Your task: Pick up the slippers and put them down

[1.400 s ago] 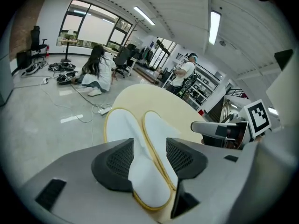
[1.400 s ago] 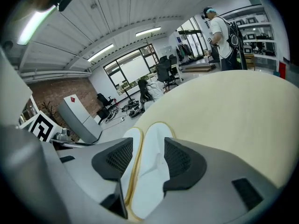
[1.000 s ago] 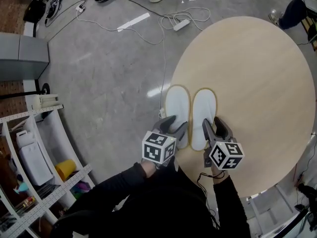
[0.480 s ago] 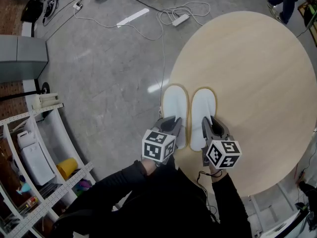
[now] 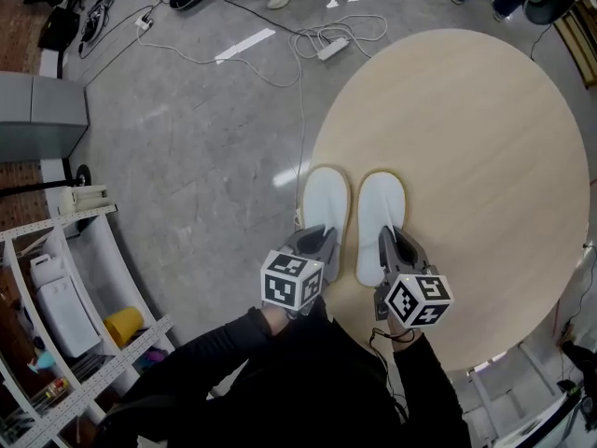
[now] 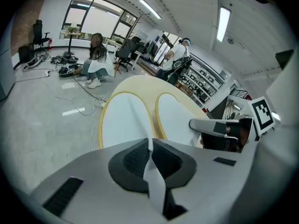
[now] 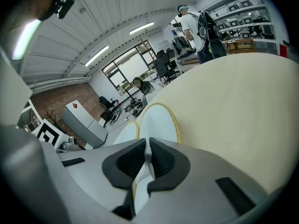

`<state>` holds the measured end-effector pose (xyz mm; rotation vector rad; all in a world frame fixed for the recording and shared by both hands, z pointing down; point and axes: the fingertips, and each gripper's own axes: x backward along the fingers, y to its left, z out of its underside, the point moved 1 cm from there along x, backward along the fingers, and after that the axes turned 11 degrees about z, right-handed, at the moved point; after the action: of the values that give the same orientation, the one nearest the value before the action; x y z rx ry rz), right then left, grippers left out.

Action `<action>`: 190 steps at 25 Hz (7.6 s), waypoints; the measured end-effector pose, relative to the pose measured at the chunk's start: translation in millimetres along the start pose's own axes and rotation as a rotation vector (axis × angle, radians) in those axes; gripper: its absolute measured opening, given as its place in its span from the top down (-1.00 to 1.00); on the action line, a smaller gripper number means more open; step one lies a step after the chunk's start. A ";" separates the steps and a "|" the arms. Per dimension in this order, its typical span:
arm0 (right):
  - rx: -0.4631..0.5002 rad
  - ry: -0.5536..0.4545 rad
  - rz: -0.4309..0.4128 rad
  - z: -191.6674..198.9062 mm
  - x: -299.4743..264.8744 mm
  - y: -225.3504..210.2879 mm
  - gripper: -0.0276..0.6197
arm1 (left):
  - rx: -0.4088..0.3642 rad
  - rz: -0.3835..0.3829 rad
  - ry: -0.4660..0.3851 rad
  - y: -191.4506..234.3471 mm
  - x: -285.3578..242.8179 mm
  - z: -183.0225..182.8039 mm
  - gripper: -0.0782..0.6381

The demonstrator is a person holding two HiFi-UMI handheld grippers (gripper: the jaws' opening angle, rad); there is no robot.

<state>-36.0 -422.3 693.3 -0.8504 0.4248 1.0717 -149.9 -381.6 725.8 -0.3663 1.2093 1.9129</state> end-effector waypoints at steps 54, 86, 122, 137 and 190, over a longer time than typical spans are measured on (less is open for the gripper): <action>-0.172 -0.449 0.246 51.7 379.3 -100.9 0.83 | -0.402 0.407 -0.138 -341.9 94.4 71.5 0.69; -0.370 -0.493 0.502 102.3 482.6 -246.6 0.83 | -0.460 0.547 0.031 -447.7 -2.2 135.2 0.69; -0.446 -0.304 0.335 96.2 434.7 -426.5 0.83 | -0.397 0.290 0.189 -495.9 -153.5 176.7 0.69; -0.440 -0.285 0.358 79.5 449.0 -550.8 0.83 | -0.334 0.273 0.250 -556.9 -277.9 199.1 0.69; -0.438 -0.232 0.442 66.2 438.3 -640.4 0.21 | -0.332 0.313 0.362 -622.7 -399.2 207.7 0.10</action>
<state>723.4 -249.3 691.8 -1.0254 0.1826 1.6940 610.4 -275.3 694.6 -0.7636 1.2293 2.4022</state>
